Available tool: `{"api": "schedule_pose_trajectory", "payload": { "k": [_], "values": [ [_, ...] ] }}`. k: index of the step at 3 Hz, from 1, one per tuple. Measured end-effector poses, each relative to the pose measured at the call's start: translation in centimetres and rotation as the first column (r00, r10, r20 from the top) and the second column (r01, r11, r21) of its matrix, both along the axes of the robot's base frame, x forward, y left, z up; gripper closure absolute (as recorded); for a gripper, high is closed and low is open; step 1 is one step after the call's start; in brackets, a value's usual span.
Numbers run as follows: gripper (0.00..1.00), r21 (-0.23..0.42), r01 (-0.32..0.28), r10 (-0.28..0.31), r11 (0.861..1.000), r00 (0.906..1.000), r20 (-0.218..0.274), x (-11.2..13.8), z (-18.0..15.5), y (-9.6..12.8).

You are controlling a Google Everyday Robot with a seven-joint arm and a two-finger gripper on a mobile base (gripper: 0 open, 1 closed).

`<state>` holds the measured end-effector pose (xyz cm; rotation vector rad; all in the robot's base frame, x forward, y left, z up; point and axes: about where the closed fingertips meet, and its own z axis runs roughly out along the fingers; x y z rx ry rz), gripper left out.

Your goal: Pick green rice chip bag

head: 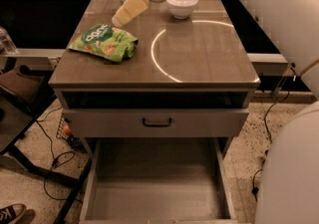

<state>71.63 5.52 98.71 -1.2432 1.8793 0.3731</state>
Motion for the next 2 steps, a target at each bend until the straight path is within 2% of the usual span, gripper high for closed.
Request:
{"api": "schedule_pose_trajectory", "payload": {
  "k": [1,2],
  "values": [
    [0.0,-0.001,-0.002,0.002,1.0,1.0,0.0,0.0,-0.1,0.2],
    [0.0,0.023,-0.051,0.052,0.998,0.9962,-0.069,1.8,-3.6,4.0]
  ]
}}
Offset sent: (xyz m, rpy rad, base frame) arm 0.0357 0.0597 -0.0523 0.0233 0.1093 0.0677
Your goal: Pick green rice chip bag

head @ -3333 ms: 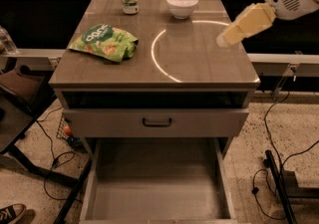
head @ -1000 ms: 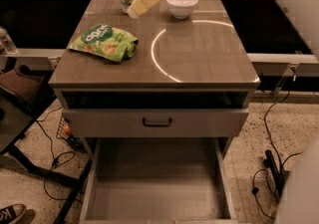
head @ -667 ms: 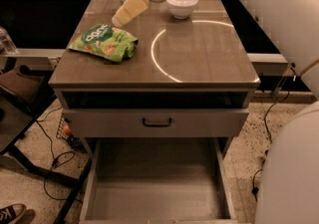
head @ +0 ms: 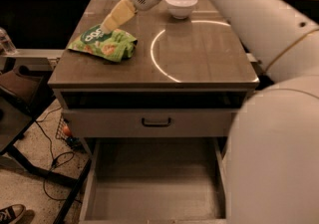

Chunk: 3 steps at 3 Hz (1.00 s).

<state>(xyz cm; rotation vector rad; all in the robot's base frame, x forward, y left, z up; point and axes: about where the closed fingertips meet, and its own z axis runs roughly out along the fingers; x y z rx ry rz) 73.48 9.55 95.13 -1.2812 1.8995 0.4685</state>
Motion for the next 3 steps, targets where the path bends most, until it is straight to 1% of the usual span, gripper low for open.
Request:
{"api": "schedule_pose_trajectory", "payload": {
  "k": [1,2,3],
  "values": [
    [0.0,0.037,-0.049,0.052,0.998,0.9957,-0.077,1.3,-4.1,3.3],
    [0.0,0.041,-0.085,0.089,0.996,0.9874,-0.131,2.1,-7.5,6.2],
    [0.18,0.034,-0.106,0.11,0.994,0.9799,-0.166,1.9,-10.4,8.2]
  ]
}}
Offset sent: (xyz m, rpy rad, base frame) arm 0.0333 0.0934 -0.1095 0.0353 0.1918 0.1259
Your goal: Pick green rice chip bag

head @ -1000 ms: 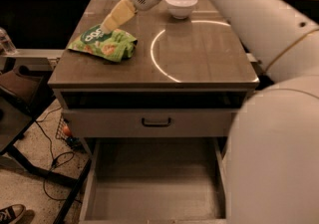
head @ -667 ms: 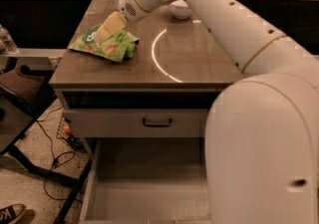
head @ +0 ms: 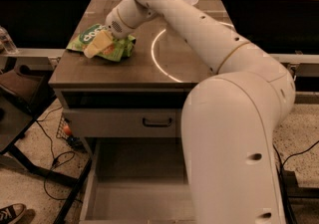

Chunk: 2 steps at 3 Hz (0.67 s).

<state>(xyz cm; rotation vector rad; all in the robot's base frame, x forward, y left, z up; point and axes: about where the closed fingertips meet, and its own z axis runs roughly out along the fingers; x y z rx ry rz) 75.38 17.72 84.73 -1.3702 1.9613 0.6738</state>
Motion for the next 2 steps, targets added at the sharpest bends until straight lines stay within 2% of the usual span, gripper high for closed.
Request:
{"api": "schedule_pose_trajectory", "payload": {
  "k": [1,2],
  "values": [
    [0.41,-0.001,-0.002,0.002,1.0,1.0,-0.003,-0.05,-0.23,0.15],
    [0.72,-0.002,-0.008,0.008,1.0,0.9999,-0.008,-0.15,-0.53,0.51]
  ]
}}
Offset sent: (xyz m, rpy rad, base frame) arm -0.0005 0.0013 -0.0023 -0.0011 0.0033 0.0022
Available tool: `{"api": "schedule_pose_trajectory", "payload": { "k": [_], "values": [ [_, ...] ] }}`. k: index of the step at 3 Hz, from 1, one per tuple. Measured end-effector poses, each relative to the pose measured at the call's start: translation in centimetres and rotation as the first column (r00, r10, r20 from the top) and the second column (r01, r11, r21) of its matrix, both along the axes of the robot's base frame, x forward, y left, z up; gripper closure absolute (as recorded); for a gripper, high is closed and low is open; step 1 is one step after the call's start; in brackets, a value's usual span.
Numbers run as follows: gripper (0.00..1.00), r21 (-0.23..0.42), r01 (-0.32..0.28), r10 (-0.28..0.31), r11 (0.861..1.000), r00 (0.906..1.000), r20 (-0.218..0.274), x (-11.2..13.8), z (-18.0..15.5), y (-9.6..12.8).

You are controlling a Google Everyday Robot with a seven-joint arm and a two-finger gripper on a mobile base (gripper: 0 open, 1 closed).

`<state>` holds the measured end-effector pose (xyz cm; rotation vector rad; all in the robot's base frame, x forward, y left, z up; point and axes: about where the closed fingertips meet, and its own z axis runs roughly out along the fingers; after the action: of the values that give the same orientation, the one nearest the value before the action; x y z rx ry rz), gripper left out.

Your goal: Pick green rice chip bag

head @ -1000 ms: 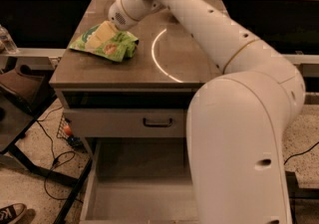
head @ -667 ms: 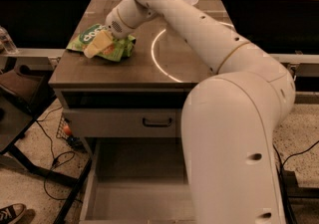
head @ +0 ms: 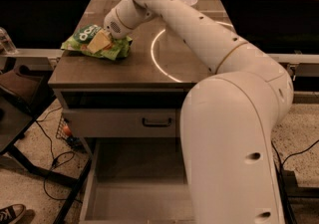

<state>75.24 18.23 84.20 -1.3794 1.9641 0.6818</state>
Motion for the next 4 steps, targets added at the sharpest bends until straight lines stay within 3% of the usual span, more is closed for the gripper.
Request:
{"api": "schedule_pose_trajectory", "payload": {
  "k": [1,2,4],
  "values": [
    [0.95,0.0,0.0,0.0,1.0,1.0,0.0,-0.01,0.27,0.02],
    [1.0,0.0,0.0,0.0,1.0,1.0,0.0,-0.01,0.46,0.03],
    [1.0,0.0,-0.001,0.001,1.0,1.0,0.0,-0.01,0.51,0.03]
  ]
}}
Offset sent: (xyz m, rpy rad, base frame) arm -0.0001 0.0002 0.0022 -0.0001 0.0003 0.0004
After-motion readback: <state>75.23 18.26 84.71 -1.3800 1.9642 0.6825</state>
